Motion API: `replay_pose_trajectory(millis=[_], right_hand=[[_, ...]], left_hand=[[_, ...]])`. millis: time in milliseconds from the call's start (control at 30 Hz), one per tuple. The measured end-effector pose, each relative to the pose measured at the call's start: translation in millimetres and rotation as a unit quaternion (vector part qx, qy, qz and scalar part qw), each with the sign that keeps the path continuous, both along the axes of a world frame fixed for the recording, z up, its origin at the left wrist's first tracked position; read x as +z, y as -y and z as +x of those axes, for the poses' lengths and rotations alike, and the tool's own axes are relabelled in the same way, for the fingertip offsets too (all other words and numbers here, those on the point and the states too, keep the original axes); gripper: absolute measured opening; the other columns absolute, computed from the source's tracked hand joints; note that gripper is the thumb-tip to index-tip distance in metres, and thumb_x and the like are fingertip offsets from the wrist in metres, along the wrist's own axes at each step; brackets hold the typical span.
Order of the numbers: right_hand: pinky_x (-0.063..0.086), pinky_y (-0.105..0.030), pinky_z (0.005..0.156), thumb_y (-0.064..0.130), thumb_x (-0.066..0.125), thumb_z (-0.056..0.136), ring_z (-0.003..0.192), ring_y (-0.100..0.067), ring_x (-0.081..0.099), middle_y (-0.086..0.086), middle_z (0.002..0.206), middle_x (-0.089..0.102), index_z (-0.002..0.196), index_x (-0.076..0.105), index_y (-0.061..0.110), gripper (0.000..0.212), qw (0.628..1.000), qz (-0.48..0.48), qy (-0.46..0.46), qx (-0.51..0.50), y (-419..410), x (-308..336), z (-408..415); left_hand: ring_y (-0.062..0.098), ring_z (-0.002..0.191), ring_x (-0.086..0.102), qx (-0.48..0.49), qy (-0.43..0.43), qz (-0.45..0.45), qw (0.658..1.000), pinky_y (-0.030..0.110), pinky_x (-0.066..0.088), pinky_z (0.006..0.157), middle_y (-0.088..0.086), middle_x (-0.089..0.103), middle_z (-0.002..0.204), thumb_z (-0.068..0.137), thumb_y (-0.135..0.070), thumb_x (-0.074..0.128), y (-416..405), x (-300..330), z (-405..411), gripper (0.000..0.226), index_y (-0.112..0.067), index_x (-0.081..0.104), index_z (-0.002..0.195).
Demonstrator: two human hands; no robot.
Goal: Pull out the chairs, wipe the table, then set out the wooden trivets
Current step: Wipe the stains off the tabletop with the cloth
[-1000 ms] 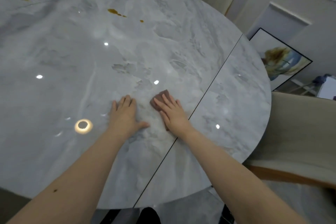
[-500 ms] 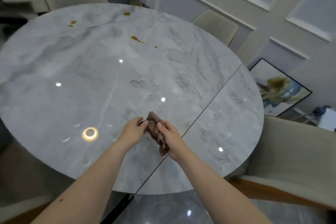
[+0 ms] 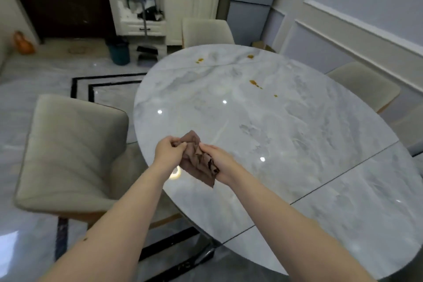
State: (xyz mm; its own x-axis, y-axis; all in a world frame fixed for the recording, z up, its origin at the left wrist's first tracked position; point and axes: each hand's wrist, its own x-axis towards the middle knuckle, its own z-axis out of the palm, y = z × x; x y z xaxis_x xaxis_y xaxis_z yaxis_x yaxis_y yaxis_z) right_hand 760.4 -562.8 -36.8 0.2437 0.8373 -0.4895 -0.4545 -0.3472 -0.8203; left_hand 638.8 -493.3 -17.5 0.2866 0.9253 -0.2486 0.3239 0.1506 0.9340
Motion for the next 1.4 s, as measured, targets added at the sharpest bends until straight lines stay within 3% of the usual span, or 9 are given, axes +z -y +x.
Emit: replay_pose_trajectory(millis=[200, 367, 467, 567, 733, 833, 1033, 1267, 1400], right_hand=[[0.039, -0.038, 0.107, 0.024, 0.036, 0.102, 0.119, -0.031, 0.054, -0.026, 0.125, 0.057, 0.131, 0.05, -0.008, 0.045, 0.995, 0.016, -0.036, 0.087, -80, 26, -84], [0.05, -0.031, 0.089, 0.027, 0.041, 0.101, 0.096, -0.022, 0.063, -0.018, 0.109, 0.063, 0.116, 0.061, 0.001, 0.036, 0.993, 0.017, -0.071, 0.097, -142, 34, -168], [0.045, -0.038, 0.099, 0.031, 0.049, 0.097, 0.102, -0.026, 0.061, -0.021, 0.121, 0.06, 0.126, 0.058, 0.0, 0.043, 0.995, -0.003, -0.07, 0.075, -174, 35, -208], [0.044, -0.037, 0.099, 0.03, 0.049, 0.097, 0.102, -0.026, 0.061, -0.019, 0.12, 0.06, 0.132, 0.053, 0.0, 0.046, 0.996, -0.01, -0.077, 0.045, -196, 37, -230], [0.051, -0.028, 0.082, 0.027, 0.037, 0.102, 0.085, -0.018, 0.066, -0.01, 0.094, 0.07, 0.112, 0.063, 0.005, 0.035, 0.996, 0.005, -0.093, 0.014, -203, 37, -222], [0.056, -0.026, 0.074, 0.027, 0.035, 0.103, 0.082, -0.017, 0.068, -0.01, 0.092, 0.071, 0.109, 0.063, 0.005, 0.036, 0.996, 0.01, -0.088, -0.025, -213, 40, -207], [0.055, -0.027, 0.077, 0.027, 0.035, 0.103, 0.085, -0.017, 0.067, -0.01, 0.091, 0.07, 0.109, 0.063, 0.005, 0.036, 0.997, 0.01, -0.072, -0.038, -256, 46, -185], [0.056, -0.025, 0.073, 0.027, 0.034, 0.103, 0.075, -0.015, 0.071, -0.007, 0.079, 0.074, 0.1, 0.065, 0.007, 0.037, 0.996, -0.01, -0.071, -0.043, -324, 52, -203], [0.057, -0.022, 0.066, 0.027, 0.037, 0.103, 0.072, -0.015, 0.072, -0.008, 0.079, 0.074, 0.099, 0.065, 0.006, 0.035, 0.996, -0.006, -0.068, -0.054, -382, 57, -228]], left_hand=[[0.02, 0.091, 0.058, 0.086, 0.021, 0.034, 0.996, 0.03, 0.047, 0.083, 0.009, 0.063, 0.098, 0.089, -0.01, 0.061, -66, 27, -93, 0.018, -0.003, 0.063, 0.105], [0.019, 0.089, 0.055, 0.121, 0.028, 0.048, 0.991, 0.029, 0.045, 0.08, 0.013, 0.06, 0.098, 0.09, -0.007, 0.059, -126, 33, -165, 0.02, 0.001, 0.059, 0.108], [0.019, 0.087, 0.055, 0.118, 0.03, 0.051, 0.991, 0.026, 0.043, 0.072, 0.012, 0.059, 0.094, 0.091, -0.007, 0.058, -158, 36, -198, 0.02, 0.003, 0.059, 0.109], [0.022, 0.09, 0.057, 0.097, 0.017, 0.052, 0.994, 0.03, 0.046, 0.079, 0.012, 0.061, 0.096, 0.091, -0.01, 0.058, -183, 38, -215, 0.019, 0.0, 0.06, 0.107], [0.027, 0.097, 0.062, 0.041, 0.007, 0.044, 0.998, 0.035, 0.049, 0.089, 0.015, 0.066, 0.1, 0.089, -0.012, 0.061, -213, 30, -202, 0.018, -0.001, 0.063, 0.102], [0.03, 0.1, 0.061, 0.017, 0.023, 0.029, 0.999, 0.038, 0.048, 0.09, 0.019, 0.065, 0.107, 0.088, -0.01, 0.062, -230, 30, -182, 0.019, -0.001, 0.061, 0.105], [0.019, 0.089, 0.055, -0.005, 0.03, 0.036, 0.999, 0.03, 0.045, 0.084, 0.006, 0.058, 0.094, 0.09, -0.011, 0.06, -275, 31, -159, 0.017, -0.005, 0.06, 0.105], [0.027, 0.099, 0.061, -0.014, 0.029, 0.019, 0.999, 0.037, 0.049, 0.09, 0.013, 0.064, 0.101, 0.089, -0.013, 0.062, -350, 28, -172, 0.012, -0.008, 0.06, 0.1], [0.024, 0.093, 0.059, -0.027, 0.046, 0.012, 0.999, 0.03, 0.046, 0.078, 0.008, 0.06, 0.095, 0.091, -0.012, 0.059, -408, 30, -198, 0.012, -0.008, 0.059, 0.102]])
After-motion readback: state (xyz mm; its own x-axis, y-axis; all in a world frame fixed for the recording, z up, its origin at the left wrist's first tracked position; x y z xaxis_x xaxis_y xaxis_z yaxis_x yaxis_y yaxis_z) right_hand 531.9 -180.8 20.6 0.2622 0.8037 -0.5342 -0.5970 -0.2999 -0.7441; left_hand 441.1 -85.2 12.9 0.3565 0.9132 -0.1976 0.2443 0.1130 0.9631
